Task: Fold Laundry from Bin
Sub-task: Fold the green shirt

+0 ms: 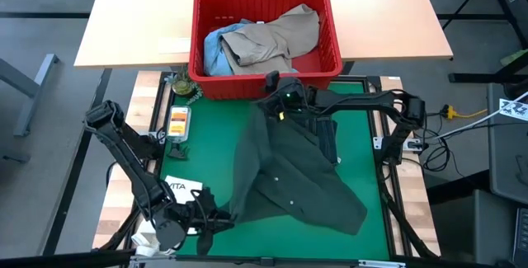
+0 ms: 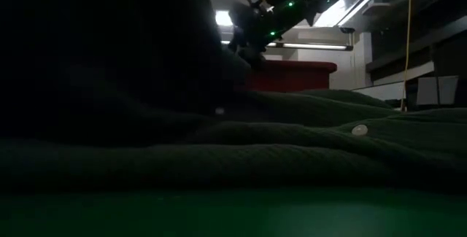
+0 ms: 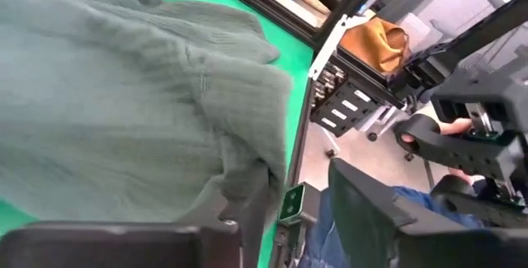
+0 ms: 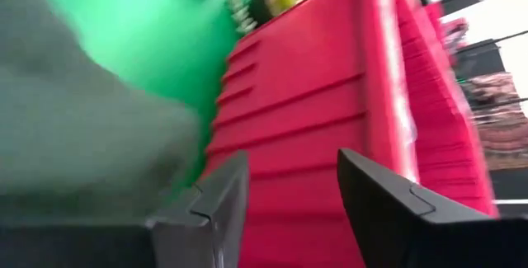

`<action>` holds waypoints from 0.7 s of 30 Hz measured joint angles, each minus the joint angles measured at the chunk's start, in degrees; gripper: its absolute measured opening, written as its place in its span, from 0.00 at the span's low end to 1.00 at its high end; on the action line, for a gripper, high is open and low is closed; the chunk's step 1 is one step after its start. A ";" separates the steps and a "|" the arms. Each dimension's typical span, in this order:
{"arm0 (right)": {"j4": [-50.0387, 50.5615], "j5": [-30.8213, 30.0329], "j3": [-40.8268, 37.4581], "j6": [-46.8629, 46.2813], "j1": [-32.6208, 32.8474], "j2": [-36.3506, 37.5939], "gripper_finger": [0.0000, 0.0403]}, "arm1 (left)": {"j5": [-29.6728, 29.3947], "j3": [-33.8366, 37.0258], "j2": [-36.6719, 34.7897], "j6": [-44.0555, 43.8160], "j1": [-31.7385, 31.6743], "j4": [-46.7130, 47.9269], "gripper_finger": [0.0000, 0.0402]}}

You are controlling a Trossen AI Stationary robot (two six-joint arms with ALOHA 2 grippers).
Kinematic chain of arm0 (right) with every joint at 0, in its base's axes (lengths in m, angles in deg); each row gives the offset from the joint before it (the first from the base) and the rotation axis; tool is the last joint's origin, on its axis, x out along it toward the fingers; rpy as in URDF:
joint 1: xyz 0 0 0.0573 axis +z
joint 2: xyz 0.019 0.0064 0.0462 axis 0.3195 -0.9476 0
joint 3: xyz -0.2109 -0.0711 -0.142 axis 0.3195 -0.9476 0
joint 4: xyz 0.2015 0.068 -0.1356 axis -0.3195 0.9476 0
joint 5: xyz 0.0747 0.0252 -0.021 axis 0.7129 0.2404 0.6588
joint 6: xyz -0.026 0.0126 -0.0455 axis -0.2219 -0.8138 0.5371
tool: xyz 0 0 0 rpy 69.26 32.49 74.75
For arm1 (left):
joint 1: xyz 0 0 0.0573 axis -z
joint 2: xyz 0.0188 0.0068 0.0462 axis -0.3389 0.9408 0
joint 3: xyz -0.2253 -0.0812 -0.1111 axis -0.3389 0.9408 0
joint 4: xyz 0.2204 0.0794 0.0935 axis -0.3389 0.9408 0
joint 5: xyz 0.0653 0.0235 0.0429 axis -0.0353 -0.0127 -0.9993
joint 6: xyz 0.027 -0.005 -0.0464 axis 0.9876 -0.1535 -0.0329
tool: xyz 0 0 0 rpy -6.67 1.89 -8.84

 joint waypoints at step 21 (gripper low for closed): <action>49.64 14.64 0.04 -22.58 7.65 21.31 0.46 | 9.38 0.00 0.00 -1.54 0.31 4.79 0.35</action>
